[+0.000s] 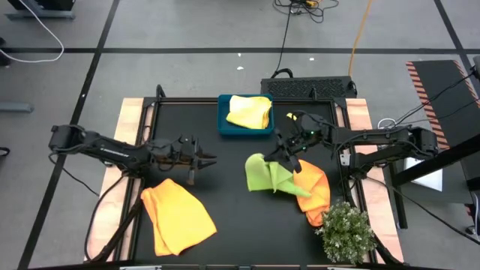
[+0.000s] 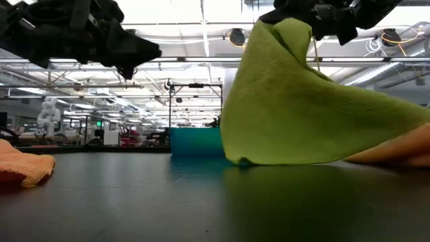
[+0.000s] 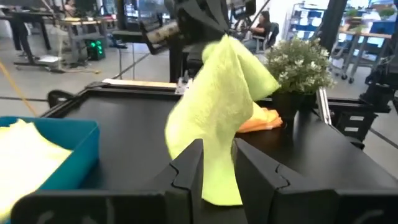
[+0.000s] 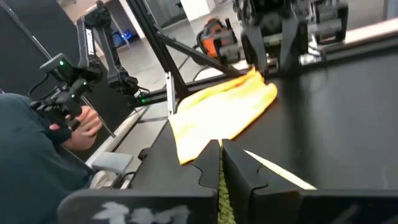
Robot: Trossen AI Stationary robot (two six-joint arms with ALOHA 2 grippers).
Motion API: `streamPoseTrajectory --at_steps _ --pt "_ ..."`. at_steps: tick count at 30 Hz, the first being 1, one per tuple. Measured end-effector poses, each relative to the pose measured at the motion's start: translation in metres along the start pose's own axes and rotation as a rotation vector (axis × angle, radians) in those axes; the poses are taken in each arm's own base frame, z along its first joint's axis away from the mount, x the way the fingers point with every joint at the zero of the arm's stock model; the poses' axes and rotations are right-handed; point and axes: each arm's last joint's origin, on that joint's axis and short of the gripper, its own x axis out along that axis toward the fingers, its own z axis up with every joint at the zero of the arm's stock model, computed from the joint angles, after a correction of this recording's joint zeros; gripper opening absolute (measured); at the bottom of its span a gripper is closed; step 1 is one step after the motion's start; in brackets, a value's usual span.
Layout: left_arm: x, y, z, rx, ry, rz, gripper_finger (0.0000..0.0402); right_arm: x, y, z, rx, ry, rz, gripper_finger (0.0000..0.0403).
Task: Fold microfiber towels
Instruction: Fold the green microfiber towel
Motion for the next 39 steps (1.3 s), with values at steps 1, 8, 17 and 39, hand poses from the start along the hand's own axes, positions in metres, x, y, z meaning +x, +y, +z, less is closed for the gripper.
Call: streamPoseTrajectory --at_steps 1,8,17,39 --pt "0.004 0.000 -0.002 -0.006 0.011 -0.006 0.0089 0.000 0.000 0.001 -0.012 -0.007 0.002 0.0000" --pt "0.042 0.000 0.001 -0.001 0.051 -0.045 0.0152 0.000 0.002 0.007 -0.082 -0.067 0.017 0.0000" --pt "0.065 0.011 0.011 -0.004 0.083 0.006 0.0244 0.000 0.004 0.010 -0.110 -0.094 0.027 0.0000" --pt "0.048 0.025 -0.019 -0.123 0.202 0.051 0.0255 0.000 0.004 0.011 -0.164 -0.093 0.040 0.0000"
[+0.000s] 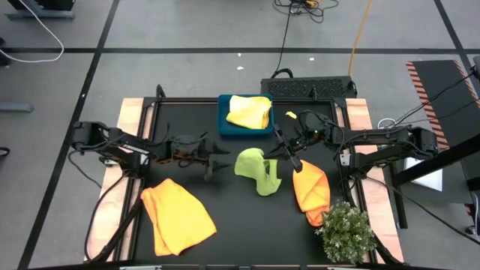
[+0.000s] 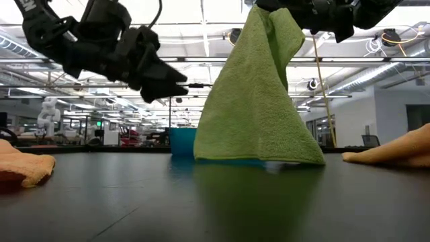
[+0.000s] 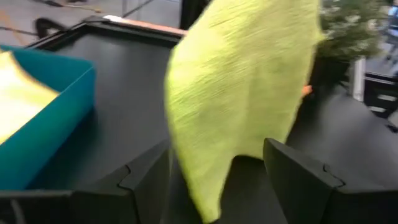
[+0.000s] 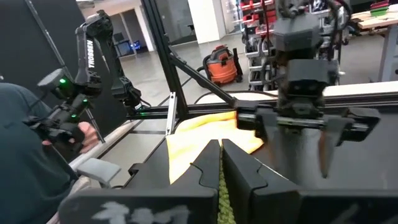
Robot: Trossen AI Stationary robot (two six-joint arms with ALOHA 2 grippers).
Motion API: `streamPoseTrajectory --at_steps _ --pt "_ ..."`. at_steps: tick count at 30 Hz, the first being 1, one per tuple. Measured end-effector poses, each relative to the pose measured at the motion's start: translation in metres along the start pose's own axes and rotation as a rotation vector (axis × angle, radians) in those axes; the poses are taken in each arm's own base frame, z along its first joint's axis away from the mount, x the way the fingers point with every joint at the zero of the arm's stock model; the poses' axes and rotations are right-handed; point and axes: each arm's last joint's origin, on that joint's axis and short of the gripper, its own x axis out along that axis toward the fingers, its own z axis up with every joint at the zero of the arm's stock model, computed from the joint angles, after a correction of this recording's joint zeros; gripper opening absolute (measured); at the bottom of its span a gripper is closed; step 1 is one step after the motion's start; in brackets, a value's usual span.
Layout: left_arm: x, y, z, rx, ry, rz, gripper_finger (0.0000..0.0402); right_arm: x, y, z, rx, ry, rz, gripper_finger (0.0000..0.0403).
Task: Fold microfiber towels
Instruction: Fold the green microfiber towel
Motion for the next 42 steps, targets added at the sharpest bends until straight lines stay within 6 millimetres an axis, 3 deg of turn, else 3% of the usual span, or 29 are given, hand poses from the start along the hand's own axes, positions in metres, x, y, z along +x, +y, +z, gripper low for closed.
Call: streamPoseTrajectory --at_steps 8,13,24,34,42 --pt "-0.016 0.015 -0.024 -0.077 0.010 0.067 0.0255 0.000 0.001 0.002 -0.014 -0.016 0.018 0.0000" --pt "-0.013 0.016 -0.031 -0.109 0.034 0.015 0.0255 0.000 0.001 0.004 -0.025 -0.030 0.021 0.0000" --pt "0.028 0.022 -0.054 -0.189 0.017 -0.087 0.0255 0.000 0.001 0.006 -0.037 -0.047 0.023 0.0000" --pt "0.072 0.026 -0.057 -0.177 0.019 -0.125 0.0255 -0.001 0.002 0.008 -0.052 -0.065 0.048 0.0000" --pt "0.082 0.028 -0.048 -0.098 -0.032 -0.073 0.0255 -0.001 0.003 0.008 -0.047 -0.066 0.052 0.0000"
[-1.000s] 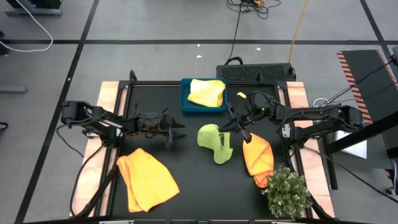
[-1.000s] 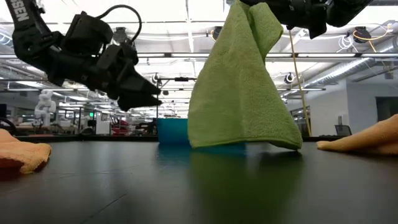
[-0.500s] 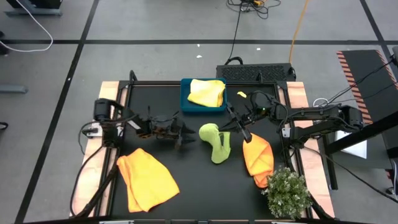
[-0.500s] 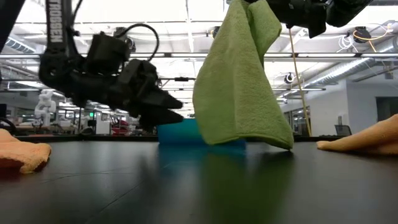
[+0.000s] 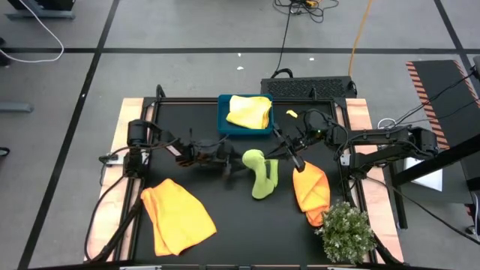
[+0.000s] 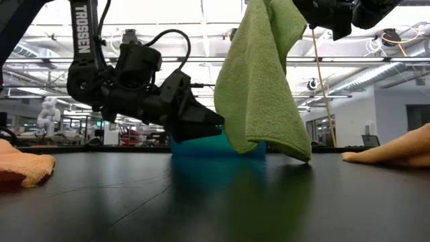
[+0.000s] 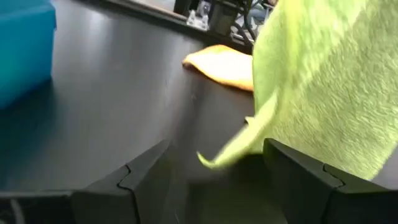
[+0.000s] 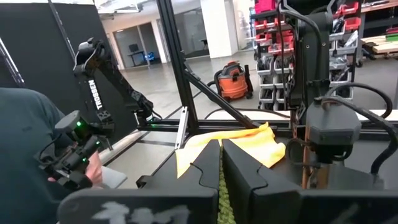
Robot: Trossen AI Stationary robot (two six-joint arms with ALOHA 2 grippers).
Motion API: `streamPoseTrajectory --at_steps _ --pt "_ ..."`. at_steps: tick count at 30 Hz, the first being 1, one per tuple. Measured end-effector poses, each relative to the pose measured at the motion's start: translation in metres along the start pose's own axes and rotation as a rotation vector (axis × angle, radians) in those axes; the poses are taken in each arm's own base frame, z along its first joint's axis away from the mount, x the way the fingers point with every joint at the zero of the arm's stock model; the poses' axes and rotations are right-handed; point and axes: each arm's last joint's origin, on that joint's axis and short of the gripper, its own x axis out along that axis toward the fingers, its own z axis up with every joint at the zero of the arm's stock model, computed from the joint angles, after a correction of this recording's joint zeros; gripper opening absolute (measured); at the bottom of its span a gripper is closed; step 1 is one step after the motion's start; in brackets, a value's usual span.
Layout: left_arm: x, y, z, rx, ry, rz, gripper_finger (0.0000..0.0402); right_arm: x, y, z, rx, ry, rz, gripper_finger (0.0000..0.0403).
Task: Fold microfiber towels
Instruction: Fold the green microfiber towel
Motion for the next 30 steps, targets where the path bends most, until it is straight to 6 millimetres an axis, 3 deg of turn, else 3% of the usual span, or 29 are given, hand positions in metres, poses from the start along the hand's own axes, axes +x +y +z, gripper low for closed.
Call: streamPoseTrajectory --at_steps 9,17,21,28,30 --pt "0.015 -0.011 0.012 0.087 -0.019 -0.088 0.0255 0.000 0.000 0.002 -0.015 -0.018 0.004 0.0000" --pt "0.021 -0.024 0.006 0.126 0.046 -0.076 0.0246 0.000 0.001 0.005 -0.033 -0.042 0.008 0.0000" --pt "0.022 -0.024 0.005 0.136 0.047 -0.055 0.0193 0.000 0.001 0.005 -0.015 -0.043 0.009 0.0000" --pt "0.021 -0.022 0.004 0.153 0.054 -0.037 0.0022 0.000 0.001 0.004 -0.005 -0.036 0.015 0.0000" --pt "0.021 -0.020 0.004 0.138 0.063 -0.051 0.0011 0.000 0.002 0.004 0.000 -0.026 0.032 0.0000"
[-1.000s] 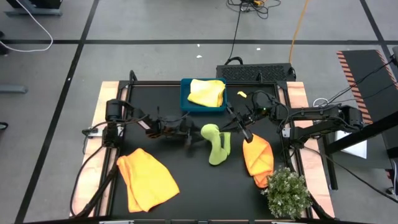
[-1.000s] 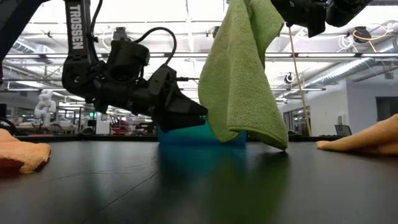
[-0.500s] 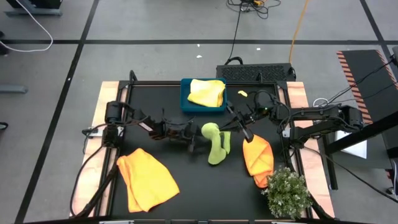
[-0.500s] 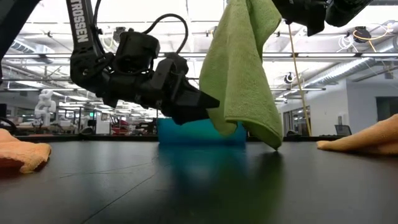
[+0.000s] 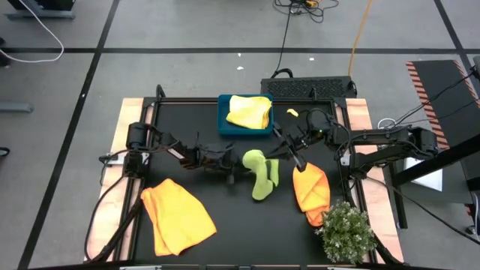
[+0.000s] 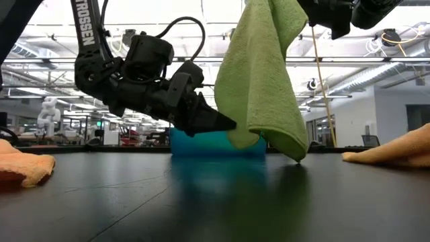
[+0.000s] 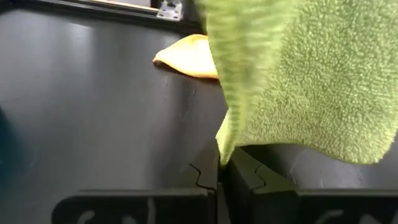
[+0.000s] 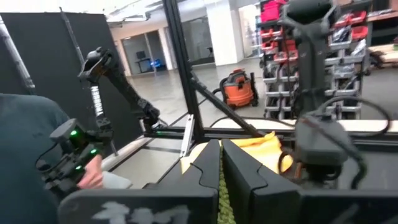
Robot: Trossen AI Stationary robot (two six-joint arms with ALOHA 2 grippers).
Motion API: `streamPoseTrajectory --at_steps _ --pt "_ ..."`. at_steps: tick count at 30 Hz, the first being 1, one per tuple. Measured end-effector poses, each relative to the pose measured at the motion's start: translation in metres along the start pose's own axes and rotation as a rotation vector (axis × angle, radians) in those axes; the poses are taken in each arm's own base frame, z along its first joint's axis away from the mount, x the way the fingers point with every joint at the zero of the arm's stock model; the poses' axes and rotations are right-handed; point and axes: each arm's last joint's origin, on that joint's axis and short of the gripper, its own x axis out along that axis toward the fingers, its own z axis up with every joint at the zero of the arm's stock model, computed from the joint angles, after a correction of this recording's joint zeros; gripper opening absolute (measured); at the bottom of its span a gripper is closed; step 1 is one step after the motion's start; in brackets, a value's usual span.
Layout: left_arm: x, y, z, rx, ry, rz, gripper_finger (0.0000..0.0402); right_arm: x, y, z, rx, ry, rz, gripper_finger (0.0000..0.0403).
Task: Fold microfiber towels
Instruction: Fold the green microfiber towel
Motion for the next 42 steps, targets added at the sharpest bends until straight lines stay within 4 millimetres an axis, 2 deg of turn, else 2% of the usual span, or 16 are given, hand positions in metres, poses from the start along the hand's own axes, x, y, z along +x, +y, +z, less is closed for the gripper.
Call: streamPoseTrajectory --at_steps 5,8,17,21,25,32,35,42 --pt "-0.015 0.005 0.005 -0.036 0.086 0.012 0.0005 0.000 -0.001 -0.006 0.044 0.050 -0.010 0.0000" --pt "-0.027 0.003 0.017 -0.017 0.137 0.030 0.0004 -0.001 -0.002 -0.013 0.095 0.108 -0.024 0.0000" --pt "-0.076 -0.013 0.059 0.063 0.275 0.126 0.0003 -0.005 -0.005 -0.034 0.201 0.285 -0.125 0.0003" --pt "-0.099 -0.022 0.068 0.083 0.341 0.173 0.0002 -0.009 -0.006 -0.045 0.219 0.382 -0.185 0.0009" --pt "-0.115 -0.031 0.069 0.087 0.420 0.184 0.0002 -0.011 -0.003 -0.056 0.234 0.485 -0.239 0.0039" --pt "-0.115 -0.046 0.059 0.112 0.515 0.128 0.0002 0.004 -0.002 -0.081 0.244 0.576 -0.244 0.0130" --pt "-0.112 -0.054 0.052 0.131 0.548 0.097 0.0003 0.012 -0.009 -0.091 0.240 0.582 -0.253 0.0162" --pt "-0.096 -0.070 0.036 0.176 0.592 0.019 0.0004 0.025 -0.037 -0.111 0.198 0.525 -0.341 0.0187"
